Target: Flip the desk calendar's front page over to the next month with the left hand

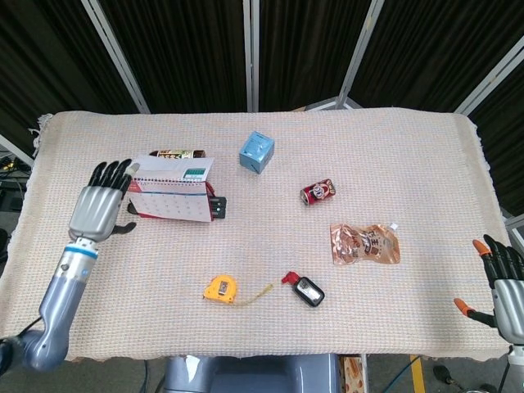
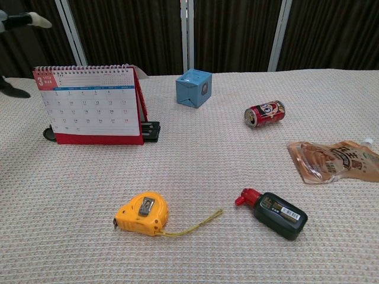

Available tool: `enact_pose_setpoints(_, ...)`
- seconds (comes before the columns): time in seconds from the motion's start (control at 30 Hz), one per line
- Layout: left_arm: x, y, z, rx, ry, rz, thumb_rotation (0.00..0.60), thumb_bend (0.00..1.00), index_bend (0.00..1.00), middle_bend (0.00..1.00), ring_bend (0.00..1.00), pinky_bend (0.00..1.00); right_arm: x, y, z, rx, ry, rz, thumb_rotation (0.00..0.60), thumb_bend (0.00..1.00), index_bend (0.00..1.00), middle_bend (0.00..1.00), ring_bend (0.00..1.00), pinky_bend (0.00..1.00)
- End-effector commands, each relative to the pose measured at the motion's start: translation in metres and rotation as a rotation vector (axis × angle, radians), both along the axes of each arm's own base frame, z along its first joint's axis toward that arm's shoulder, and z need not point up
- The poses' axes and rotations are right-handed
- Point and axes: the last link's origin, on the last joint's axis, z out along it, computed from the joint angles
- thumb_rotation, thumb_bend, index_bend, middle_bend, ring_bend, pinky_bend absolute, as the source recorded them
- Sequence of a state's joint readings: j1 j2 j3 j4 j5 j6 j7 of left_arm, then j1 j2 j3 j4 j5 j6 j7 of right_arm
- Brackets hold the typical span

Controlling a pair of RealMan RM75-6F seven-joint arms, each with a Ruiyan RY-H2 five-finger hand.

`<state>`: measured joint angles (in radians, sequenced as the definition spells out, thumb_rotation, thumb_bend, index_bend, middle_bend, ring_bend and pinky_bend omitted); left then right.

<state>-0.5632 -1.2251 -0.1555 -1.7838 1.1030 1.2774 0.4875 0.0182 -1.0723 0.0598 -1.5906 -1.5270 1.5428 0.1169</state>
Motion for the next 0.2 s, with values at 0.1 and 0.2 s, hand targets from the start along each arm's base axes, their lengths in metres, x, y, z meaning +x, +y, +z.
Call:
enact_pose_setpoints(0.1, -0.048, -0.086, 0.003, 0.081, 0.018, 0.002, 0.600, 0.08, 0.00, 0.00, 0.00, 0.00, -0.001, -0.002, -0.002, -0.002, 0.008, -0.005, 0.600, 0.05, 0.00, 0.00, 0.00, 0.00)
enact_pose_setpoints(0.2, -0.060, -0.108, 0.001, 0.093, 0.006, 0.006, 0.600, 0.08, 0.00, 0.00, 0.00, 0.00, -0.001, -0.002, -0.003, -0.003, 0.012, -0.004, 0.600, 0.05, 0.00, 0.00, 0.00, 0.00)
